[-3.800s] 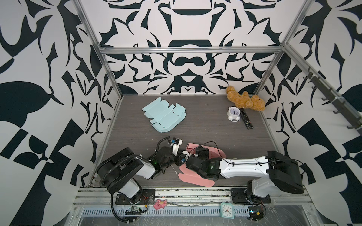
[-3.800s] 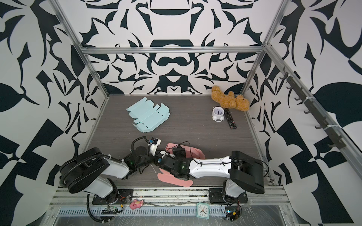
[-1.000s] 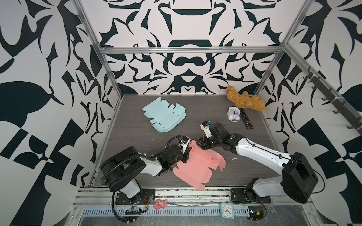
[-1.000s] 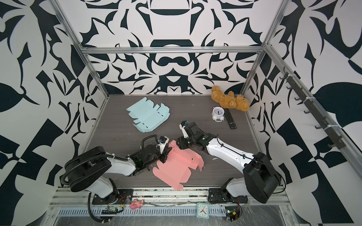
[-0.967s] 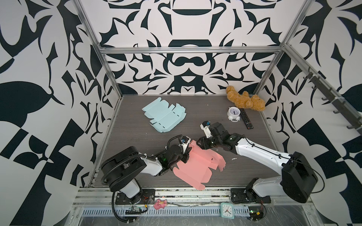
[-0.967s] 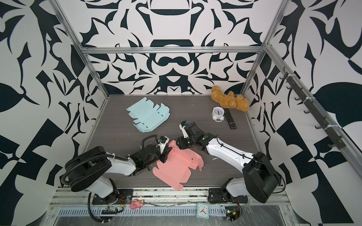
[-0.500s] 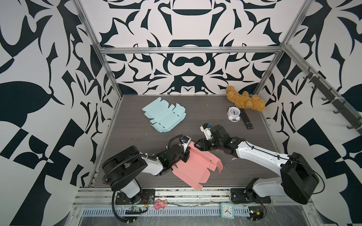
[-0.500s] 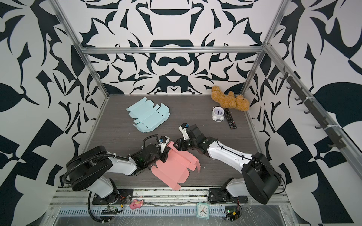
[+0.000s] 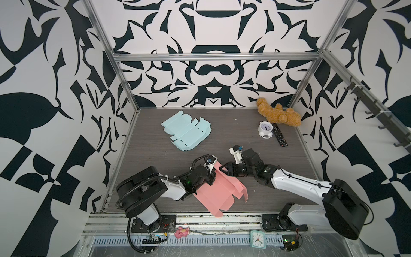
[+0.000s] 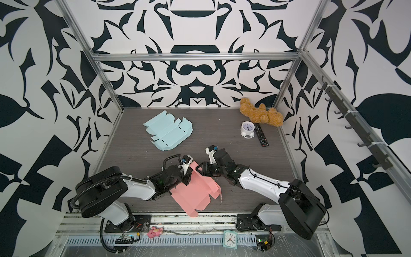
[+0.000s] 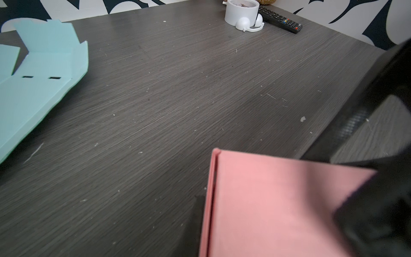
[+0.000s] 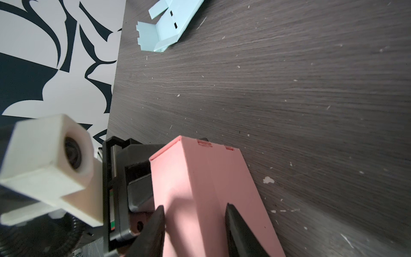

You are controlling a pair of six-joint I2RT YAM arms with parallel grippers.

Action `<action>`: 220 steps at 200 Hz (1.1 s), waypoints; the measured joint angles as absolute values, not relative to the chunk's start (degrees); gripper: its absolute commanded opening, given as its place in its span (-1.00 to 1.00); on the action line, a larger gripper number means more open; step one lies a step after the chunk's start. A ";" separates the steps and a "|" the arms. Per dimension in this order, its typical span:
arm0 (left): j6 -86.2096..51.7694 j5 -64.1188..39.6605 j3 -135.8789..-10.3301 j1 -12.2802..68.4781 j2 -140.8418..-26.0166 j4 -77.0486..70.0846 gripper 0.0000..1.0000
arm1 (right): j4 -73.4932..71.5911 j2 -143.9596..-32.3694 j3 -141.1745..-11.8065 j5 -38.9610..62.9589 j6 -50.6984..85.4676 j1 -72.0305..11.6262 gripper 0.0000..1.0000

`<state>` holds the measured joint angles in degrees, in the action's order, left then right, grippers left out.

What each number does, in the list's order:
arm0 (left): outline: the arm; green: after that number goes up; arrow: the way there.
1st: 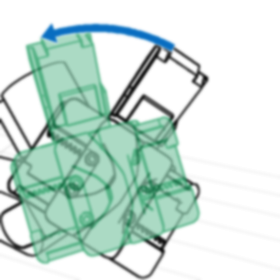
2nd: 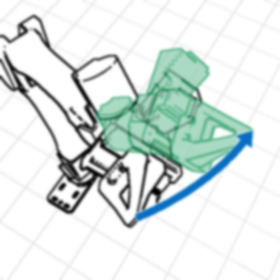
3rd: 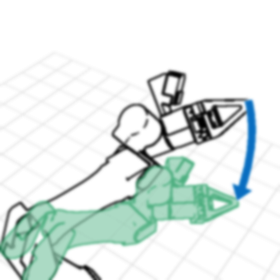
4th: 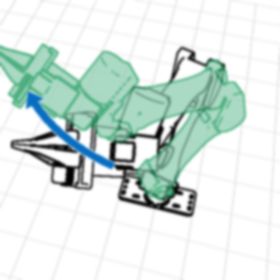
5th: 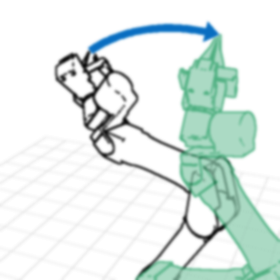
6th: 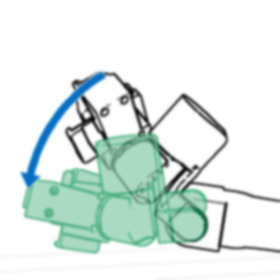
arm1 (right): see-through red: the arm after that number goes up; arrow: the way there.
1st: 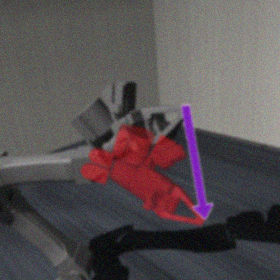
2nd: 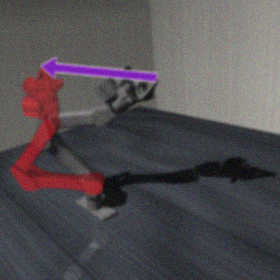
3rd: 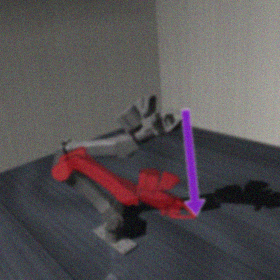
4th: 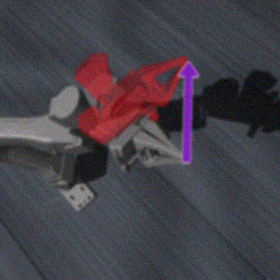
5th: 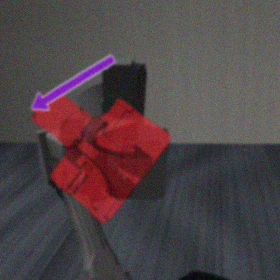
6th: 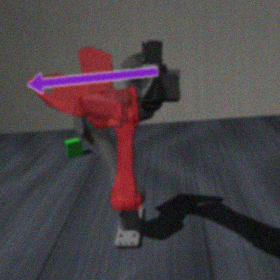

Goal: Assemble paper box
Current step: First fold the bottom flaps of a flat cardboard box at the center of the table.

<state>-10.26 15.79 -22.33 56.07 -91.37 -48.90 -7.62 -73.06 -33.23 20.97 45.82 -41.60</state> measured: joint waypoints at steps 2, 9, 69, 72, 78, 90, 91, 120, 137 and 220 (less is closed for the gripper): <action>-10.20 15.79 -22.33 56.07 -91.37 -48.90 -0.66 | -7.62 -73.06 -33.23 20.95 45.89 -41.63 -0.09; -10.31 15.84 -22.33 56.07 -91.37 -48.90 -0.66 | -7.60 -73.06 -33.23 20.86 46.00 -41.74 -0.09; -12.16 15.99 -22.20 56.27 -91.37 -48.69 -0.46 | -6.81 -72.77 -33.26 19.84 45.32 -42.13 -0.10; -12.21 15.88 -22.15 56.29 -91.37 -48.62 -0.44 | -6.79 -72.75 -33.26 19.84 45.30 -42.15 -0.10; -12.49 15.86 -22.02 56.34 -91.37 -48.58 -0.41 | -6.72 -72.69 -33.26 19.68 45.12 -42.15 -0.10; -13.21 15.86 -21.67 56.38 -91.35 -48.53 -0.31 | -6.68 -72.69 -33.26 19.59 44.93 -42.22 -0.11; -13.26 15.84 -21.65 56.38 -91.35 -48.53 -0.30 | -6.68 -72.69 -33.26 19.57 44.91 -42.24 -0.11; -14.96 15.88 -20.86 56.45 -91.07 -48.07 -0.29 | -6.17 -72.69 -33.54 19.16 44.58 -42.26 -0.12; -15.38 15.90 -20.86 56.45 -91.09 -47.97 -0.32 | -5.96 -72.66 -33.61 18.94 44.42 -42.26 -0.12; -15.53 17.15 -22.61 56.55 -93.67 -46.37 -0.58 | -5.56 -71.90 -33.61 18.20 44.49 -42.26 -0.15</action>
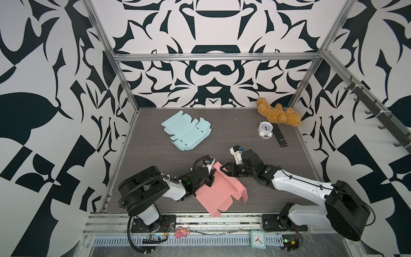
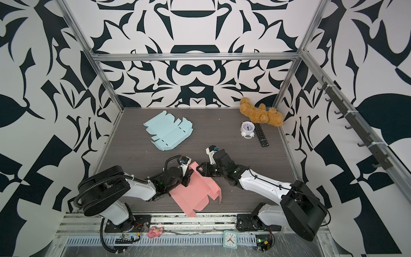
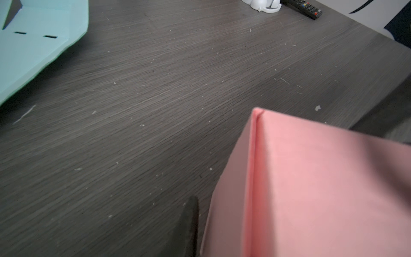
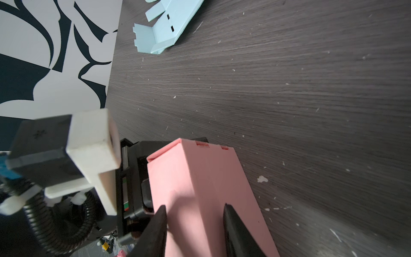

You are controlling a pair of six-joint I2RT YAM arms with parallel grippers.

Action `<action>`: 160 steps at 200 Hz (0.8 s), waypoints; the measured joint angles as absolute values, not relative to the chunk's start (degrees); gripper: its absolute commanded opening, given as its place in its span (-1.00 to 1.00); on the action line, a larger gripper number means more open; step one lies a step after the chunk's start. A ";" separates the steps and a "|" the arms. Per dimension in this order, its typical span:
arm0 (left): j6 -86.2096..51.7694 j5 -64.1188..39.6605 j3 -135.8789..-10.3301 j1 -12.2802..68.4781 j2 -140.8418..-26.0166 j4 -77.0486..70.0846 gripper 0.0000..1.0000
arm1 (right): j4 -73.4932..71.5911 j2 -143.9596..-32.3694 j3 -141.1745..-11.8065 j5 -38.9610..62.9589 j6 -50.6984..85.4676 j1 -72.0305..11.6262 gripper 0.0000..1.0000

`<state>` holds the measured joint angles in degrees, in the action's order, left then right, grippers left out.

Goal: Assemble paper box
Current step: First fold the bottom flaps of a flat cardboard box at the center of the table.

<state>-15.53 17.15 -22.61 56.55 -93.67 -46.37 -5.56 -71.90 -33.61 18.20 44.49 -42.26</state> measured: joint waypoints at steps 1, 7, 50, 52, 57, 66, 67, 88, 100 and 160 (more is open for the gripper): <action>-15.49 17.15 -22.65 56.55 -93.73 -46.35 -0.58 | -5.56 -71.90 -33.61 18.20 44.49 -42.26 -0.15; -15.44 17.19 -23.07 56.55 -94.17 -46.17 -0.60 | -5.58 -71.79 -33.61 18.20 44.56 -42.26 -0.15; -14.90 17.69 -24.05 56.64 -94.91 -45.78 -0.71 | -6.48 -70.13 -32.91 17.96 45.78 -42.28 -0.18; -14.92 17.72 -24.05 56.64 -94.91 -45.76 -0.71 | -6.70 -70.08 -32.80 17.98 45.91 -42.30 -0.18; -14.81 17.74 -24.08 56.64 -94.91 -45.71 -0.71 | -7.16 -70.02 -32.53 17.93 46.17 -42.35 -0.18; -14.74 17.78 -24.10 56.66 -94.91 -45.56 -0.72 | -7.64 -69.89 -32.16 17.85 46.50 -42.46 -0.18; -14.74 17.78 -24.10 56.66 -94.91 -45.56 -0.73 | -7.64 -69.89 -32.14 17.85 46.54 -42.48 -0.18; -14.50 17.80 -24.10 56.66 -94.91 -45.54 -0.73 | -7.97 -69.19 -31.62 17.58 46.87 -42.54 -0.18; -14.52 17.82 -24.10 56.66 -94.91 -45.54 -0.73 | -7.44 -68.34 -31.53 17.28 46.87 -42.54 -0.17; -14.55 17.87 -24.10 56.66 -94.91 -45.54 -0.72 | -2.85 -63.57 -31.53 14.68 45.69 -42.94 -0.02</action>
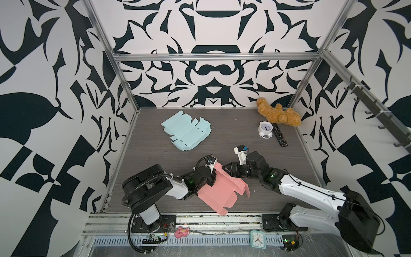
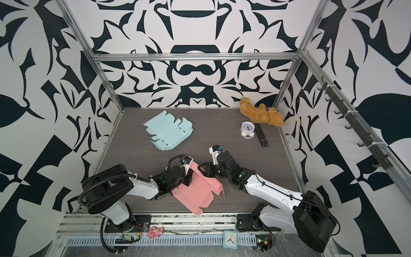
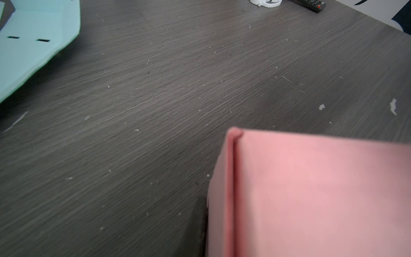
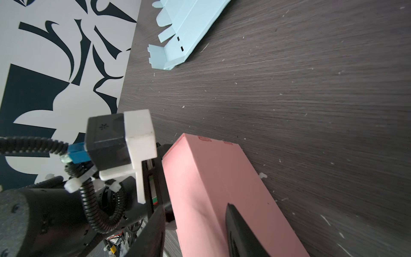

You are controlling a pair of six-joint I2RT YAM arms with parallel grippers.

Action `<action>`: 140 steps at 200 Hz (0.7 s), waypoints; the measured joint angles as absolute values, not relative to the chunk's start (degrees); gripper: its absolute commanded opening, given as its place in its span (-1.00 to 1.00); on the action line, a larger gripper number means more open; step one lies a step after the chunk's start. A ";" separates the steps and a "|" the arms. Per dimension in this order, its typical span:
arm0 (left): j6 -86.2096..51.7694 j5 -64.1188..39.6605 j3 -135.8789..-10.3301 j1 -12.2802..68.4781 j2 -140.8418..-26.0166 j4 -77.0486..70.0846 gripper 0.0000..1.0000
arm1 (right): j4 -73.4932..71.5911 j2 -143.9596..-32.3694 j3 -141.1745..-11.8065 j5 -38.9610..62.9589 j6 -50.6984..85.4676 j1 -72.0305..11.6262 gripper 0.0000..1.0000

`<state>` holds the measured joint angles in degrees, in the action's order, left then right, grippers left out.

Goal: Assemble paper box
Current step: First fold the bottom flaps of a flat cardboard box at the center of the table.

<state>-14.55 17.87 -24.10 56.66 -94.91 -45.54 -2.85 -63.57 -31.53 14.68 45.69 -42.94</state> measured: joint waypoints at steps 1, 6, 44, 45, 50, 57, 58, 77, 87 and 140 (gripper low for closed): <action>-14.55 17.87 -24.10 56.64 -94.91 -45.54 -0.72 | -2.57 -63.48 -31.59 14.66 45.58 -42.94 -0.02; -14.55 17.87 -24.10 56.66 -94.91 -45.54 -0.72 | -1.56 -63.24 -31.83 14.37 45.06 -42.85 -0.02; -14.59 18.00 -24.10 56.64 -94.91 -45.50 -0.72 | 4.82 -60.77 -36.16 13.89 40.73 -39.05 -0.03; -14.59 18.02 -24.10 56.64 -94.91 -45.50 -0.72 | 4.93 -60.75 -36.27 13.89 40.60 -38.94 -0.03; -14.59 18.00 -24.10 56.64 -94.91 -45.50 -0.72 | 5.45 -60.62 -37.04 13.96 39.92 -38.02 -0.03; -14.59 18.00 -24.10 56.64 -94.91 -45.50 -0.72 | 6.13 -60.55 -37.98 13.96 38.98 -36.82 -0.03; -14.59 18.00 -24.10 56.64 -94.91 -45.50 -0.72 | 6.22 -60.55 -38.11 13.98 38.89 -36.67 -0.03; -14.59 18.00 -24.10 56.64 -94.91 -45.50 -0.72 | 7.38 -60.62 -39.68 14.85 36.53 -32.93 -0.04; -14.59 18.02 -24.10 56.64 -94.91 -45.50 -0.72 | 7.94 -60.99 -40.03 15.46 35.38 -31.03 -0.04; -14.61 18.00 -24.10 56.64 -94.91 -45.47 -0.71 | 7.64 -72.03 -40.45 18.24 30.92 -27.27 -0.12</action>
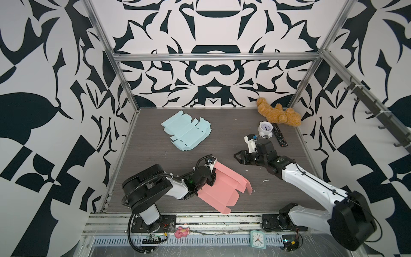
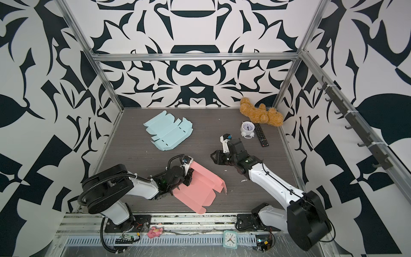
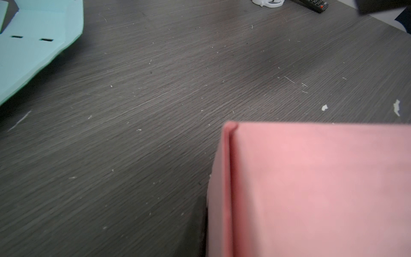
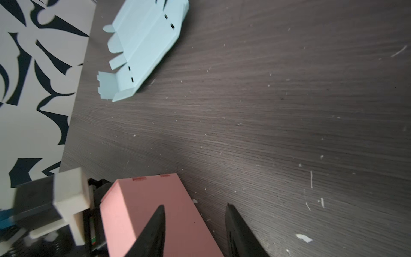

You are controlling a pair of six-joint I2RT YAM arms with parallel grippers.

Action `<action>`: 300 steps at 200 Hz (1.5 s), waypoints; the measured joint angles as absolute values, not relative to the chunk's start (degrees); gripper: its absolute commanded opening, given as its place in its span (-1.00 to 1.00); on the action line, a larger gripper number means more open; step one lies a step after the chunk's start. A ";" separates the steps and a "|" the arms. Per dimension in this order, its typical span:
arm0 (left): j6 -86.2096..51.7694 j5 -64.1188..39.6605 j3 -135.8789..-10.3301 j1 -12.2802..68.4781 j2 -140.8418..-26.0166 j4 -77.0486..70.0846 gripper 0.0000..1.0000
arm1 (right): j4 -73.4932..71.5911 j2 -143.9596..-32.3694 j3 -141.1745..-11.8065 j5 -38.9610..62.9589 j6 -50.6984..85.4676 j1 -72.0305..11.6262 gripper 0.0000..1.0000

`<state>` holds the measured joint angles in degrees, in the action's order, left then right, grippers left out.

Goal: Assemble paper box
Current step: First fold the bottom flaps of a flat cardboard box at the center of the table.

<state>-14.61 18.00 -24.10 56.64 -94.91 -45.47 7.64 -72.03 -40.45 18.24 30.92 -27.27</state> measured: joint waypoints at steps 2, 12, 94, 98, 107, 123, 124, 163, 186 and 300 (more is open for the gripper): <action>-14.59 18.00 -24.10 56.66 -94.91 -45.50 -0.71 | 7.44 -72.79 -40.45 18.46 30.85 -27.27 -0.12; -14.61 18.02 -24.10 56.66 -94.91 -45.47 -0.69 | 6.92 -74.87 -40.45 19.11 30.74 -27.24 -0.13; -16.12 19.16 -22.96 56.86 -93.97 -44.77 -0.62 | -1.23 -83.68 -37.43 24.25 30.94 -27.59 -0.20; -16.23 19.27 -22.96 56.93 -93.97 -44.77 -0.63 | -1.41 -83.72 -37.26 24.38 31.05 -27.73 -0.21; -16.23 19.40 -22.96 57.04 -93.97 -44.73 -0.65 | -1.85 -83.72 -36.99 24.53 31.11 -28.01 -0.21; -16.45 19.75 -22.96 57.19 -93.97 -44.73 -0.68 | -2.48 -83.74 -36.84 24.69 31.29 -28.86 -0.23; -16.49 19.77 -22.96 57.19 -93.97 -44.73 -0.68 | -2.52 -83.74 -36.84 24.67 31.31 -28.93 -0.23; -16.45 20.16 -22.96 57.30 -93.97 -44.71 -0.71 | -4.19 -83.83 -36.07 24.67 32.29 -32.38 -0.28; -16.38 20.18 -22.96 57.36 -93.97 -44.69 -0.71 | -5.32 -83.83 -35.46 24.67 33.52 -33.91 -0.29; -16.08 20.14 -22.96 57.52 -93.97 -44.71 -0.60 | -9.85 -81.58 -31.33 26.39 39.97 -35.18 -0.28</action>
